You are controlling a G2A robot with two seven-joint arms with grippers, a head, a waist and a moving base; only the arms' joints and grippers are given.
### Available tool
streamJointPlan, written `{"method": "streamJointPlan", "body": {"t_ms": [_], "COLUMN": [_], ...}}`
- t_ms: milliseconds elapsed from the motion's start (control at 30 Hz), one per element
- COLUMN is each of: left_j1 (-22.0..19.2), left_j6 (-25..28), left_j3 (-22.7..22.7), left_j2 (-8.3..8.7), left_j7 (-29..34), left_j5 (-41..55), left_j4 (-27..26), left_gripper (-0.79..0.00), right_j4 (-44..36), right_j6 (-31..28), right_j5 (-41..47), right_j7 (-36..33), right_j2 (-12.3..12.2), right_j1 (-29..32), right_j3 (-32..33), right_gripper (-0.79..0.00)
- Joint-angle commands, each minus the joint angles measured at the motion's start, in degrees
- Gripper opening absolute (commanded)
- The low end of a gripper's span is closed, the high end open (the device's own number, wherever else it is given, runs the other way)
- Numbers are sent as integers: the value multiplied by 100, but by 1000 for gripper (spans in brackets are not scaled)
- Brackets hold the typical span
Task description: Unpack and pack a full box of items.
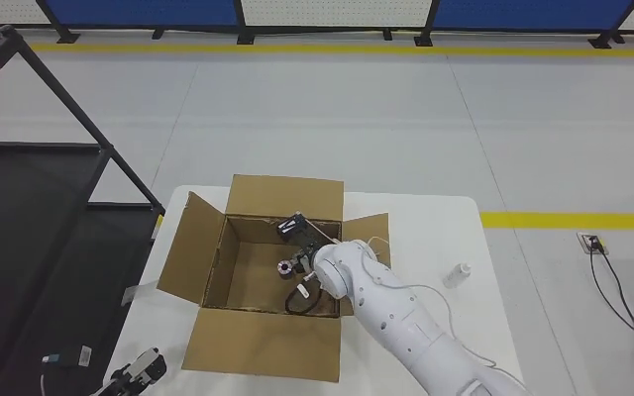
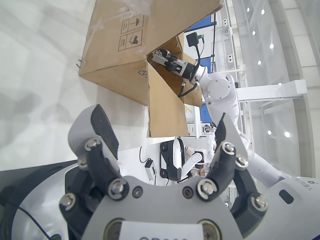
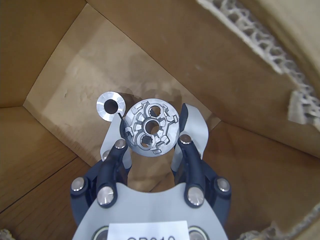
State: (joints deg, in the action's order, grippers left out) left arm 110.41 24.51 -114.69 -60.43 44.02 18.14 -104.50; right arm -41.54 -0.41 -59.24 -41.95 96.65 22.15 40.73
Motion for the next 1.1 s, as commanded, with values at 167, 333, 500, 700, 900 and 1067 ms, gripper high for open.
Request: {"method": "streamJointPlan", "body": {"t_ms": [167, 333, 500, 700, 900, 1067], "left_j1": [-10, -29, -38, -49, -53, -43], "left_j6": [-28, -36, -57, -54, -72, -68], "left_j3": [-6, 27, 39, 65, 90, 98], "left_j2": [-3, -6, -8, -11, -14, -16], "left_j7": [-2, -3, -15, -19, -30, -43], "left_j5": [-29, -70, -117, -158, -198, -241], "left_j4": [-20, -29, -53, -70, -103, -130], "left_gripper": [0, 0, 0, 0, 0, 0], "right_j4": [718, 879, 851, 534, -350, -1785], "right_j6": [-17, 65, 125, 275, 429, 302], "right_j5": [168, 126, 41, -199, -619, -1174], "right_j7": [307, 410, 465, 495, 470, 309], "right_j2": [253, 348, 372, 324, 155, -144], "right_j1": [-206, -249, -205, -51, 328, 989], "right_j3": [-137, -176, -158, -100, 58, 413], "right_gripper": [-600, -403, -209, -108, -49, -55]}}
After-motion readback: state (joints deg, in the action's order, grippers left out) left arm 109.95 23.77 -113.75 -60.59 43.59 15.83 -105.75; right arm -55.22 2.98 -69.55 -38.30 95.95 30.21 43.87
